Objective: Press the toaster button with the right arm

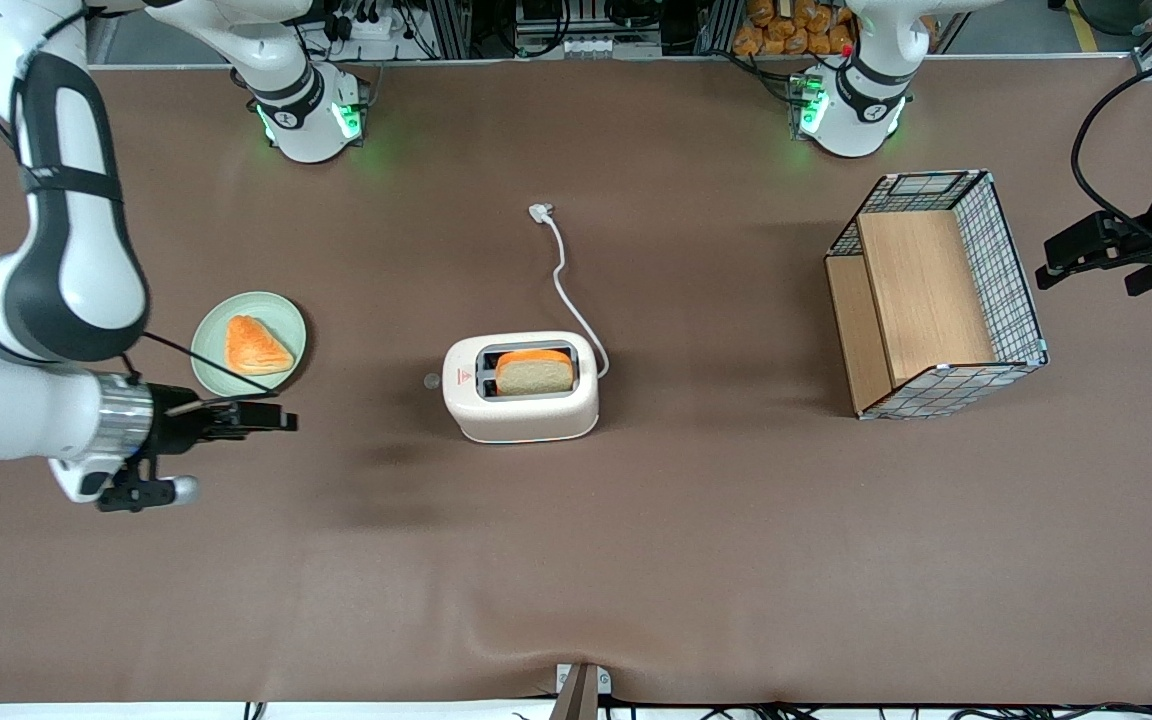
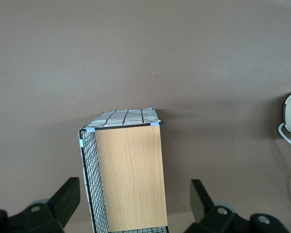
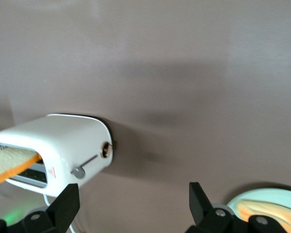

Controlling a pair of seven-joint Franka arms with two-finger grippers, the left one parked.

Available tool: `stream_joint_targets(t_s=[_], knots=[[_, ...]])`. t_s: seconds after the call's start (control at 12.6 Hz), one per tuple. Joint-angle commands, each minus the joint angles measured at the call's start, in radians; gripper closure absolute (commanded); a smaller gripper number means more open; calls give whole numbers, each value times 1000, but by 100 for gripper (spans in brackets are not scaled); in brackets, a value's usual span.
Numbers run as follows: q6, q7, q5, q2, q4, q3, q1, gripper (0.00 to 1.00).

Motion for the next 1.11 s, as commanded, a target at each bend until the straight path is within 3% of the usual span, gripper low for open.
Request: stream_joint_targets(t_s=[0.0, 0.24, 0.48, 0.56, 0.8, 1.03], knots=[[-67, 7, -128, -54, 45, 22, -32, 0], [-123, 80, -157, -137, 43, 61, -74, 0], [-237, 261, -350, -283, 26, 134, -70, 0], [-263, 264, -370, -335, 2, 136, -72, 0], [-252, 257, -370, -476, -133, 110, -84, 0], [-254, 222, -358, -521, -187, 61, -84, 0]])
